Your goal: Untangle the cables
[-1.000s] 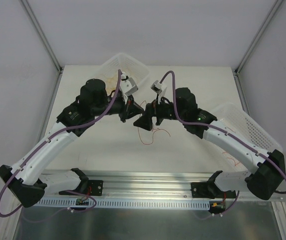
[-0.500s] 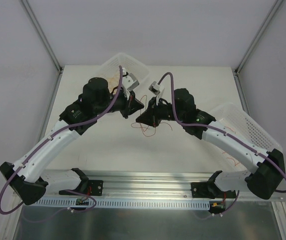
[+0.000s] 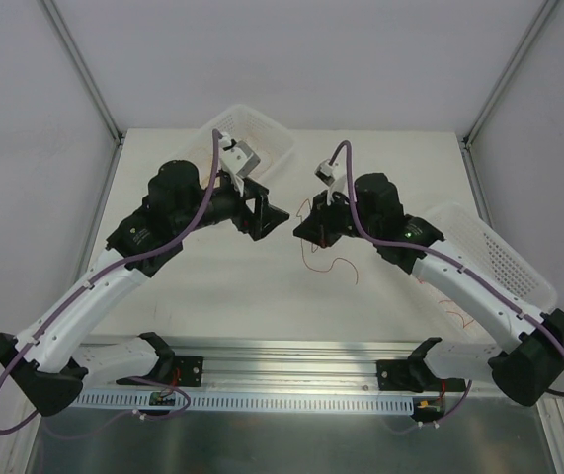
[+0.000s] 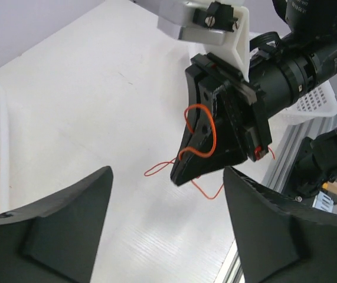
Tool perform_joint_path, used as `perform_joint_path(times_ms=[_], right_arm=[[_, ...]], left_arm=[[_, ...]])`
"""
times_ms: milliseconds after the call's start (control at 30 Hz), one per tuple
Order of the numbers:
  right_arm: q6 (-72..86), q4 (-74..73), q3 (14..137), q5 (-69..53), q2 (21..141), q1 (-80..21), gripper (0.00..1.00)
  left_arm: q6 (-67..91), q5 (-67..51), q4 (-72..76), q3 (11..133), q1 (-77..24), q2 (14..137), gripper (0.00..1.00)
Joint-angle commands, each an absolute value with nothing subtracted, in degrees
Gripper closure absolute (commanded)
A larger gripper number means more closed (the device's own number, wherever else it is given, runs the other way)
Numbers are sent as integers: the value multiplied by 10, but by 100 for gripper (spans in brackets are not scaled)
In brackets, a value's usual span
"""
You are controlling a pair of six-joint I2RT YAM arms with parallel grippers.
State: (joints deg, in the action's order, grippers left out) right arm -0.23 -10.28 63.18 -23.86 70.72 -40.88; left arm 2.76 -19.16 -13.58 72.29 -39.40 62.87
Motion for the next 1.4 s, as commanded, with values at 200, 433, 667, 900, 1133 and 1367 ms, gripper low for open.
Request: perform_joint_path(times_ms=[200,433,667,900,1133,1367], right_arm=[[-89,-319,678,-92,614,-285,99],[-142,-426,675,138,545,-137,99],[-44,-466,601,263,549,-2,99],[66,-506,569,275,595,84,48],[110,-532,592,273,580,125,1],[116,-519,607,159,546,114,0]], left_arm=[[50,-34,-84,602,-397,518,2],[77,140,-85,483,-397,456,1],[91,206,-84,413,-397,419,1],[97,231,-85,379,-397,390,1],[108,253,-98,349,-397,328,1],[142,286,-183,352,-396,261,1]])
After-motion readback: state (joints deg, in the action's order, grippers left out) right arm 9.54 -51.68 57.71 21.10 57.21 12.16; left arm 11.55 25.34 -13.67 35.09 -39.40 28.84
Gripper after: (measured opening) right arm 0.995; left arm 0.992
